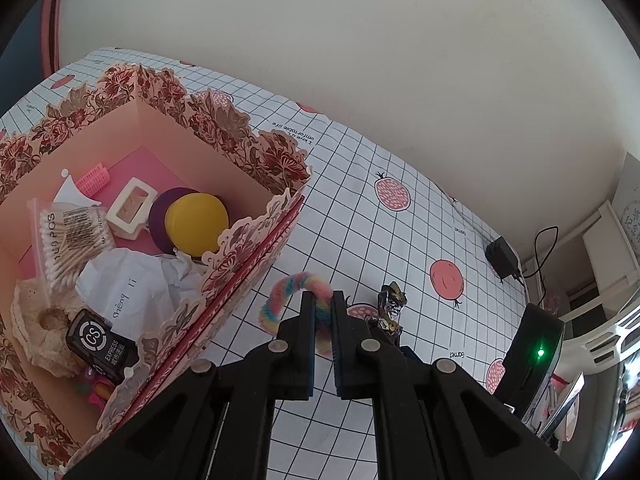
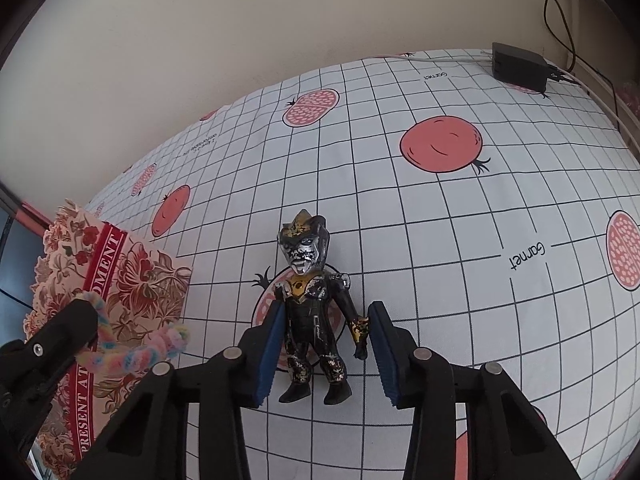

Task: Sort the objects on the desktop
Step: 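Carry the rainbow tail and black figure over the pink floral box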

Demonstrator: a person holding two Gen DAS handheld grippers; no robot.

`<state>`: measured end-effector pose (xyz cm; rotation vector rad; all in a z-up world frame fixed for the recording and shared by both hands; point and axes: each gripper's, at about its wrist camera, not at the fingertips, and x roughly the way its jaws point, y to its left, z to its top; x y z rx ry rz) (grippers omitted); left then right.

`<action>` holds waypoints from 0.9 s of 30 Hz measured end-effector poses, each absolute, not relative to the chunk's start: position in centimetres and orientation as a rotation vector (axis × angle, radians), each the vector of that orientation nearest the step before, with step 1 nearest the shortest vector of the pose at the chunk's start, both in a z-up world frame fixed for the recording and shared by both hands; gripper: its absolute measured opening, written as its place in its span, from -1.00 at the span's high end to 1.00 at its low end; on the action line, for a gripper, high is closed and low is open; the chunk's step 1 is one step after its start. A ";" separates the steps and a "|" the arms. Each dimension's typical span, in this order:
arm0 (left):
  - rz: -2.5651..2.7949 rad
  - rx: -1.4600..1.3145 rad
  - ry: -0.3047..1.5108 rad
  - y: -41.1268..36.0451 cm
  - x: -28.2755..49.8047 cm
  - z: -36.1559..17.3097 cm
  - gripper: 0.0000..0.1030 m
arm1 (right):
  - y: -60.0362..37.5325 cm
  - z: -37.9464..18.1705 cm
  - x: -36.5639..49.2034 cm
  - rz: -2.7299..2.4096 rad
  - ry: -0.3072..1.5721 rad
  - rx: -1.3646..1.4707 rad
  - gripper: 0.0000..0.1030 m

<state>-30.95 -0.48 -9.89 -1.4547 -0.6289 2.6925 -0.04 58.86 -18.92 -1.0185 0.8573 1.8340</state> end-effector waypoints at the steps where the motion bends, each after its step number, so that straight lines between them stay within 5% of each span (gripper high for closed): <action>1: 2.692 -1.455 -0.630 -0.5 -31.0 -9.9 0.87 | 58.8 -18.9 0.0 1.835 0.859 -1.018 0.13; 11: 2.697 -1.425 -0.631 -0.6 -30.4 -8.9 0.87 | 58.3 -16.8 0.5 1.860 0.858 -0.979 0.13; 27: 2.742 -1.213 -0.642 -1.9 -25.6 -1.0 0.87 | 53.5 -6.1 3.0 1.971 0.834 -0.771 0.13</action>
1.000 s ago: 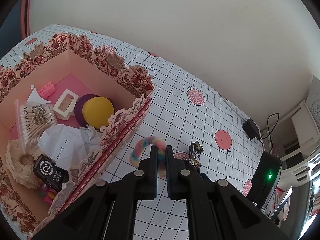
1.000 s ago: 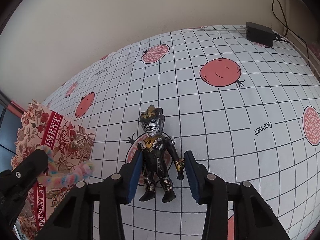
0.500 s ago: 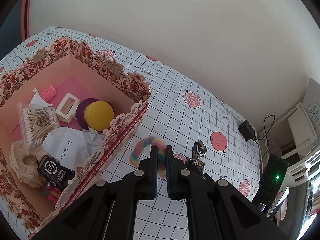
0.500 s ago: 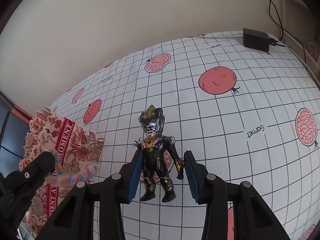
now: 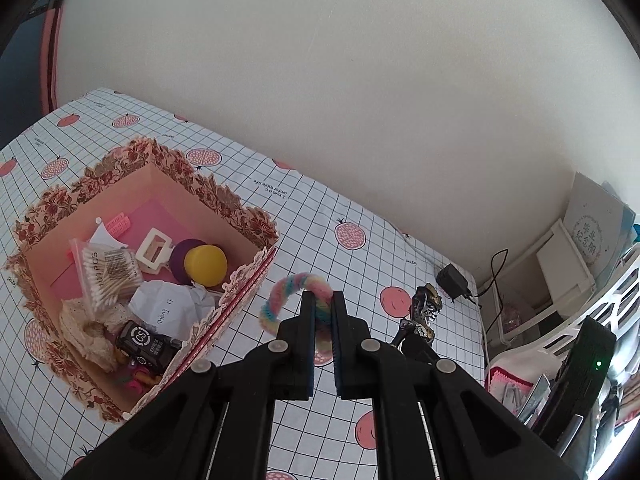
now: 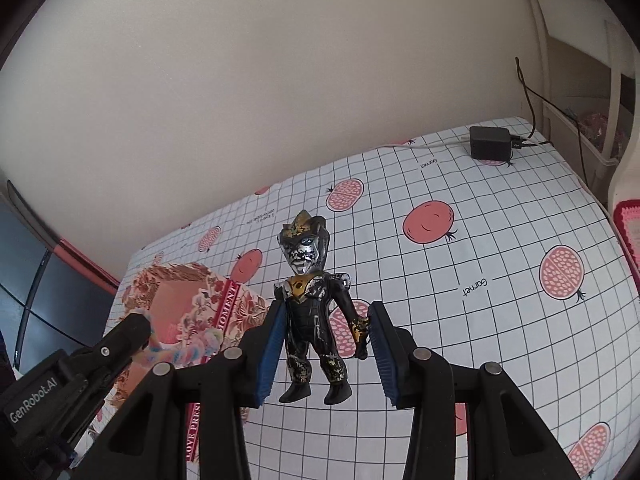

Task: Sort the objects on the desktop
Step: 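Carry the rainbow tail and black figure over the pink floral box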

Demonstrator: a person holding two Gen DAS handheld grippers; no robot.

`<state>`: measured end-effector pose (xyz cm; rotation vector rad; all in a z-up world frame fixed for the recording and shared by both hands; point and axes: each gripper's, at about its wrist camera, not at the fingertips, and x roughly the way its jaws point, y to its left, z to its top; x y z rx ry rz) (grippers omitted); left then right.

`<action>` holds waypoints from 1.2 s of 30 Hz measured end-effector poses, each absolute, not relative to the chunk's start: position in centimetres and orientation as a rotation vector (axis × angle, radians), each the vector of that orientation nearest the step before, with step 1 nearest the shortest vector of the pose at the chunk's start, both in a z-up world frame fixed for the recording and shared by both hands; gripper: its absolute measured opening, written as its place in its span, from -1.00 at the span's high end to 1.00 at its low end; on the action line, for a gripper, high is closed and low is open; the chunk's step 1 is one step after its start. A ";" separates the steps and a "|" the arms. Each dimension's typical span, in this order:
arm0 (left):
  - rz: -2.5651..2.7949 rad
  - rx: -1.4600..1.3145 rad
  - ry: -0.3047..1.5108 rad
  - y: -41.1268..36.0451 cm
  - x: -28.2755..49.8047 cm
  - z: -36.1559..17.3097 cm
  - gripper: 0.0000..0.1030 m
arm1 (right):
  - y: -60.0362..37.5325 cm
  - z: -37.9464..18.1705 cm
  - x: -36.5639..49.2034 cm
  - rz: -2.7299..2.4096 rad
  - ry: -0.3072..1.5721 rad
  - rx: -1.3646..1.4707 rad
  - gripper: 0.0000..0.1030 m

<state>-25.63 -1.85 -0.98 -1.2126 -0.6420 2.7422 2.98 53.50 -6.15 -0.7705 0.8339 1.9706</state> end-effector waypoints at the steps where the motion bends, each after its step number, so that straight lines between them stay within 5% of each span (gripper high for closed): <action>1: 2.744 -1.203 -0.643 -1.9 -25.3 -0.6 0.87 | 53.2 -5.6 3.1 1.978 0.830 -0.758 0.13; 17: 2.769 -1.096 -0.649 -2.3 -22.5 2.6 0.87 | 50.1 0.9 5.1 2.069 0.734 -0.637 0.13; 36: 2.799 -1.037 -0.749 -5.3 -22.0 3.2 0.87 | 47.6 1.8 1.2 2.181 0.662 -0.638 0.13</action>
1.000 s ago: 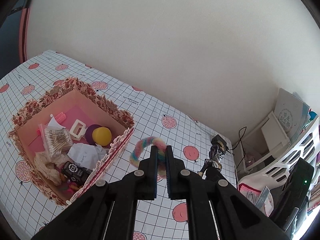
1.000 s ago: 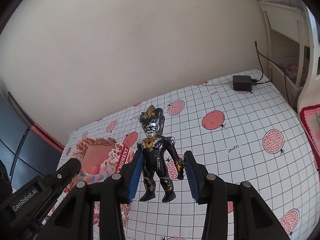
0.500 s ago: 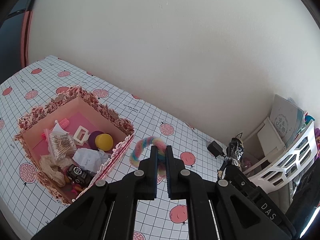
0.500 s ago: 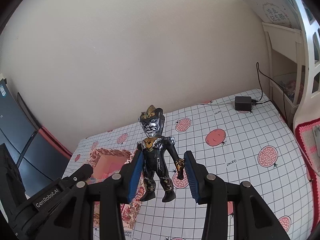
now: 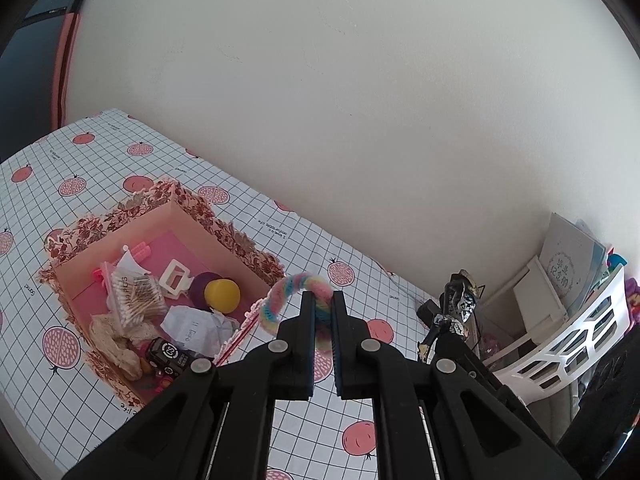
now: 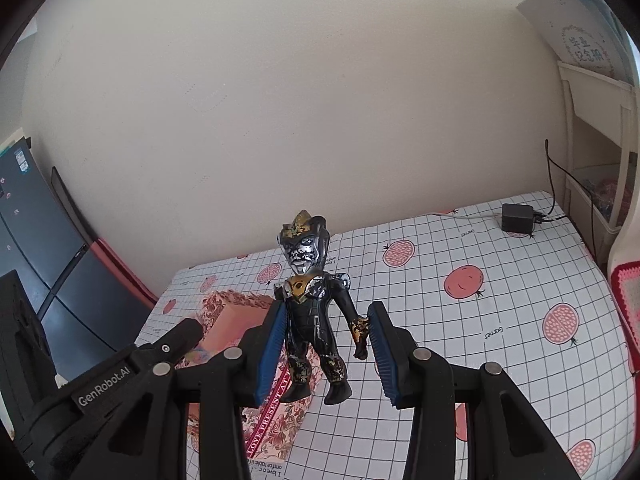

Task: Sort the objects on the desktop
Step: 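Carry the rainbow tail and black figure over the pink floral box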

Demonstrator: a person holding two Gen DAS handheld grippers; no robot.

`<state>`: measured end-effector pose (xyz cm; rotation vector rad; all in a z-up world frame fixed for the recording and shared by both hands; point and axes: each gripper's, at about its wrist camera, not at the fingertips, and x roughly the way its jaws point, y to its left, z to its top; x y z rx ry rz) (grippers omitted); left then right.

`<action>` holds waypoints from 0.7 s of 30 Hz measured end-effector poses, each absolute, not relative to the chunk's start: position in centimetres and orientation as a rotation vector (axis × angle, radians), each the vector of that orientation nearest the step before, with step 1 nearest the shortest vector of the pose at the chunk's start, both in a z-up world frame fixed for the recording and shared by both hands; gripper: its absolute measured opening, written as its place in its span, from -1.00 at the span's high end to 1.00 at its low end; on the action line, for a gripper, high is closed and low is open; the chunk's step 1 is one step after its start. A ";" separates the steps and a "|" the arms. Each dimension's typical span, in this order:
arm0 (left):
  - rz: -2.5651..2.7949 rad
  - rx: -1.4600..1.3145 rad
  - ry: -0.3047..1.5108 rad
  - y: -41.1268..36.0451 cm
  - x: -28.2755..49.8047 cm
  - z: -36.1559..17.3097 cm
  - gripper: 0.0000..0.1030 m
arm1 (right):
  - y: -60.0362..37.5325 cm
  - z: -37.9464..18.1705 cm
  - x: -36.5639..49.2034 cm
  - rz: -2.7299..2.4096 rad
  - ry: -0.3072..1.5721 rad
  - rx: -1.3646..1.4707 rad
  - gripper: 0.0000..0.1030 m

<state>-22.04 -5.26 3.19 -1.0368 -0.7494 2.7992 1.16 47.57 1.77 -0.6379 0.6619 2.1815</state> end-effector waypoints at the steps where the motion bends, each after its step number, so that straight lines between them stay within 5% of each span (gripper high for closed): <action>1: 2.805 -1.035 -0.765 -5.8 -22.0 3.1 0.87 | 47.4 1.6 0.8 2.188 0.662 -0.644 0.13; 21: 2.909 -0.998 -1.061 -17.9 -20.3 2.1 0.87 | 43.4 -1.2 -5.8 2.317 0.623 -0.743 0.13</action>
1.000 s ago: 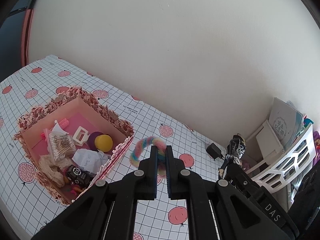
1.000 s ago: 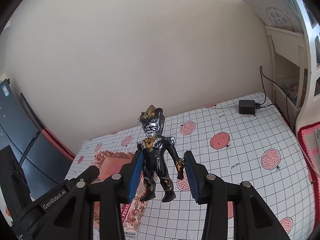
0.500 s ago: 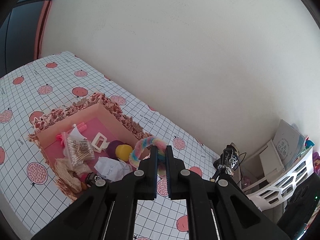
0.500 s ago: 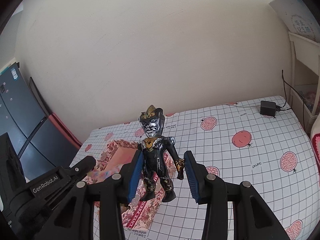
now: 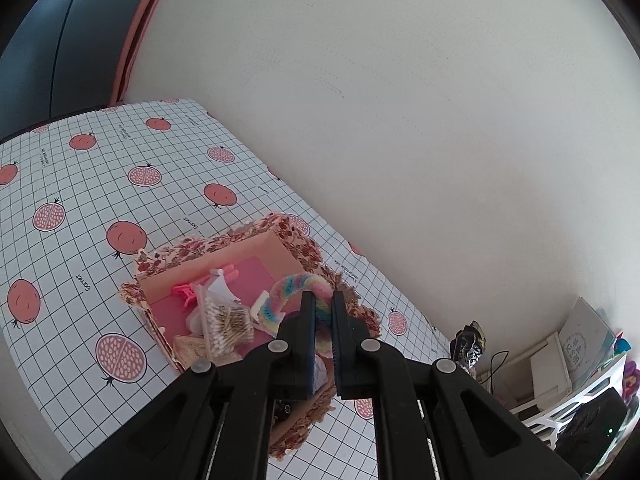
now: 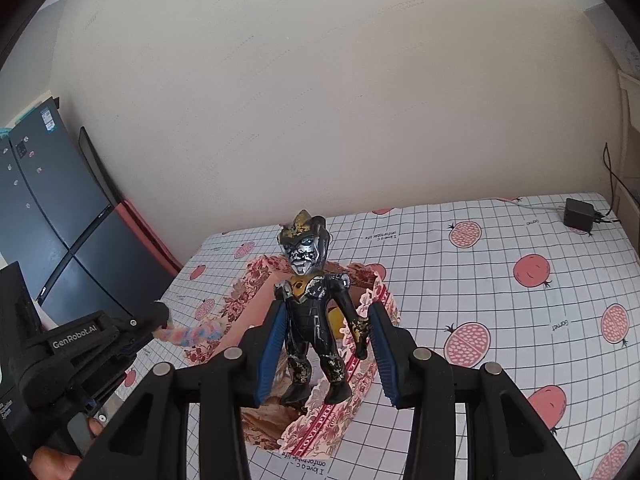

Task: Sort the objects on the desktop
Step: 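Carry the rainbow tail and black figure over the pink floral box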

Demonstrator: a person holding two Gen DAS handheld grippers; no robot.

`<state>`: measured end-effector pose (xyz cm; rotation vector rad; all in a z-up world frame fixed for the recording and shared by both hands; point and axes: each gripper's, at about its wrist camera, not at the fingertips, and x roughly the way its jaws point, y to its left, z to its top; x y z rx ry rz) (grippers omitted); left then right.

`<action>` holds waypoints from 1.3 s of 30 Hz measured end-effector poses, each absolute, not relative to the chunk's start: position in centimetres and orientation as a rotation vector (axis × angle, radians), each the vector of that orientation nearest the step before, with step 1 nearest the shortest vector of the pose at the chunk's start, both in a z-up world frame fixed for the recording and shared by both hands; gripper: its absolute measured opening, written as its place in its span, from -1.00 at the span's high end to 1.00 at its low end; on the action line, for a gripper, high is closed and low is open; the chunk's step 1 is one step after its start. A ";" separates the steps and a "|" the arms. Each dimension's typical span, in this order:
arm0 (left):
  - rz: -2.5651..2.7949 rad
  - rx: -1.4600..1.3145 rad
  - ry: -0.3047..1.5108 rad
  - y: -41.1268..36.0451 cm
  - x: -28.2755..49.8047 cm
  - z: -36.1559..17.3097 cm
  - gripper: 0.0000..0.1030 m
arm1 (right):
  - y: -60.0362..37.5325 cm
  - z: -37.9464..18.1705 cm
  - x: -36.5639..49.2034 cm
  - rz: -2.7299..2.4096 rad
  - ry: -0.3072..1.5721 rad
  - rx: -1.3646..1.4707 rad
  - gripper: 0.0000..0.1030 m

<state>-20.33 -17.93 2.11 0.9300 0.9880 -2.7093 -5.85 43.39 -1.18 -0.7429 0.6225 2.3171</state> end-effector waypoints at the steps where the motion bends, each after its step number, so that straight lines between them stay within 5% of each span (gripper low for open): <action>1: -2.703 0.922 0.992 -18.4 -20.2 2.1 0.87 | 43.1 -1.3 -6.1 2.324 0.620 -0.747 0.13; 16: -2.645 0.851 1.062 -23.0 -18.9 1.9 0.87 | 40.8 -3.1 -9.4 2.388 0.557 -0.818 0.13; 39: -2.510 1.134 1.094 -22.0 -23.2 -5.1 0.87 | 42.3 -9.5 -12.2 2.315 0.572 -0.997 0.13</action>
